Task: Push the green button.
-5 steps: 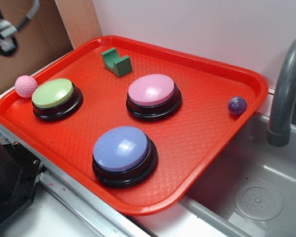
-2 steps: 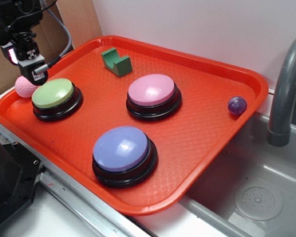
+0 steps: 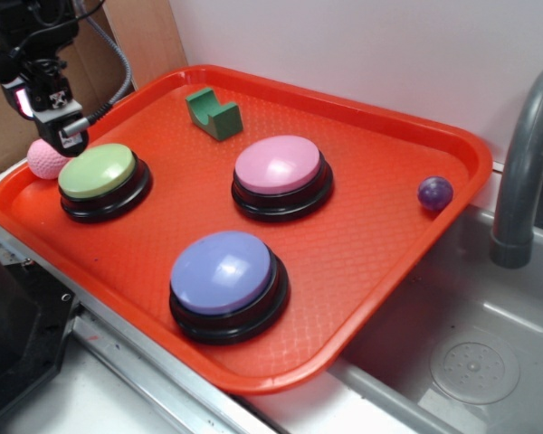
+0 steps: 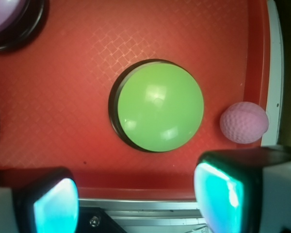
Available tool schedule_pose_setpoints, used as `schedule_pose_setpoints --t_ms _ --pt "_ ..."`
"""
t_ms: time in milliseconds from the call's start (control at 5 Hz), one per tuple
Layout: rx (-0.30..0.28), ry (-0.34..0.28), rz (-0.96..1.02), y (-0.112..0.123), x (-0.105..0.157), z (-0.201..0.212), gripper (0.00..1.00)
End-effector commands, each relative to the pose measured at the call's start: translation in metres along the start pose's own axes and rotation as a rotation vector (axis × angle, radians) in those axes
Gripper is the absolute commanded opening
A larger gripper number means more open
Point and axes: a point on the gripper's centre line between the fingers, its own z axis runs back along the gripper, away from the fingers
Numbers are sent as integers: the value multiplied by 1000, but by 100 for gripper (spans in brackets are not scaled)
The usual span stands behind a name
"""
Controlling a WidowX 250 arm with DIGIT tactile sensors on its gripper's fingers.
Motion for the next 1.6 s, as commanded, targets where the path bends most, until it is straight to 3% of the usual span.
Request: schedule_pose_setpoints --t_ms 0,400,1400 --pt "31 -80 77 39 27 -46 100" --pt "-12 -59 104 51 32 -78 100" --pt "-32 -89 156 47 -9 -16 100"
